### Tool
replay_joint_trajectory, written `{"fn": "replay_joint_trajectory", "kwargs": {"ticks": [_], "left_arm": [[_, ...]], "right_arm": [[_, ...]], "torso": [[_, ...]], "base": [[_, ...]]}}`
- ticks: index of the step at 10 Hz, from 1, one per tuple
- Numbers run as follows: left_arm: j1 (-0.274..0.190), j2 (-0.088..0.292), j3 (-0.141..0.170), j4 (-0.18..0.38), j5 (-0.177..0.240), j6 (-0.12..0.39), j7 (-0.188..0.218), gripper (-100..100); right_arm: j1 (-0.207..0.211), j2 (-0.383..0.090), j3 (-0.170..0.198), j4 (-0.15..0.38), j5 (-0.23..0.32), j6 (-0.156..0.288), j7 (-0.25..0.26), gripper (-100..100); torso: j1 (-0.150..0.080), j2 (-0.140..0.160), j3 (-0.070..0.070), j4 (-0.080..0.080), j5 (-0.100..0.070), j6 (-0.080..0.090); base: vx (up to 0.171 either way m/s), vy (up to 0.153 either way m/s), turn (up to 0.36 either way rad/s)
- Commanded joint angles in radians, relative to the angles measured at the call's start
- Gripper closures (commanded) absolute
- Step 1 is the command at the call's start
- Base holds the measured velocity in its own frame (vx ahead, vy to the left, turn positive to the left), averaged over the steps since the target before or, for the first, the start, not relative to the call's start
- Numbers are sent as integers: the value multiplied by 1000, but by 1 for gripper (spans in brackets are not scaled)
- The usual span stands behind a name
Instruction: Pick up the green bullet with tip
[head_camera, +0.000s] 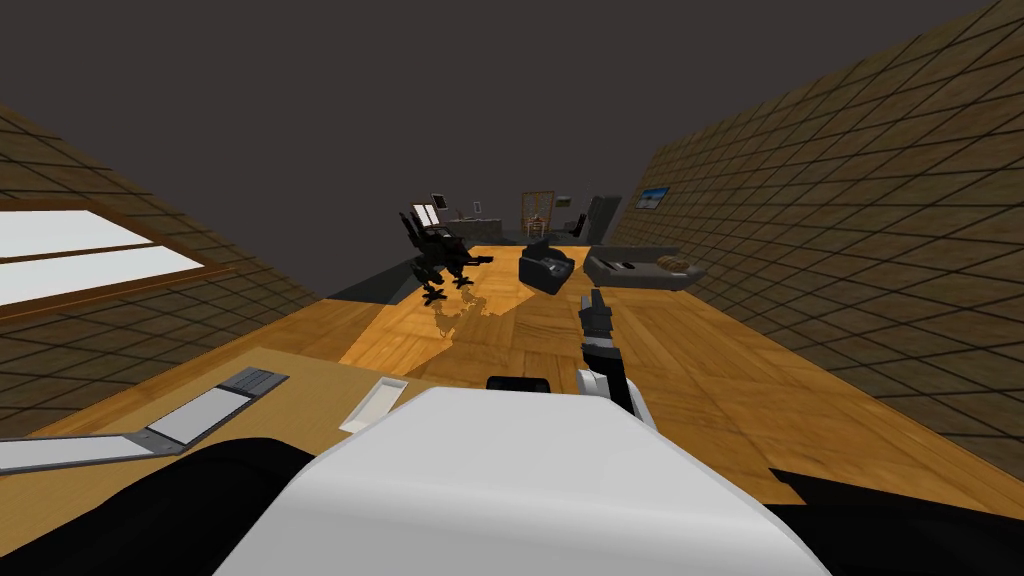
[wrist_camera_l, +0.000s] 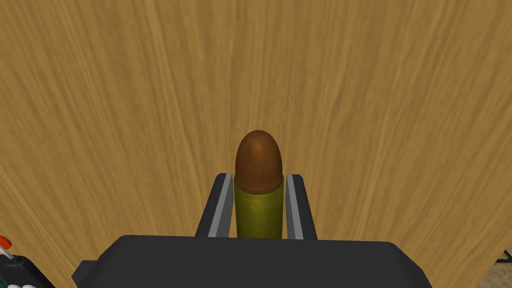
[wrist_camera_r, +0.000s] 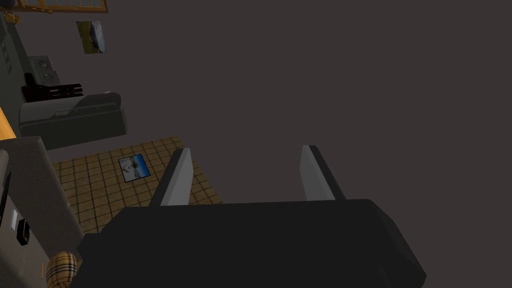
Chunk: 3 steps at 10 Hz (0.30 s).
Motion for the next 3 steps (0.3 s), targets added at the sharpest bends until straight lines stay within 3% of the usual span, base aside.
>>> {"fn": "replay_joint_trajectory", "kwargs": {"ticks": [1, 2, 3], "left_arm": [[21, 33, 8, -20, 34, 13, 0, 100], [18, 19, 6, -15, 22, 6, -2, 100], [20, 22, 7, -17, 24, 7, -3, 0]], "right_arm": [[0, 0, 0, 0, 0, 0, 0, 0], [0, 0, 0, 0, 0, 0, 0, 0], [0, 0, 0, 0, 0, 0, 0, 0]], "torso": [[0, 0, 0, 0, 0, 0], [-3, 0, 0, 0, -1, 0], [-1, 0, 0, 0, 0, 0]], "base": [[-14, -69, -20], [-6, -32, 2], [-1, -6, 2]]}}
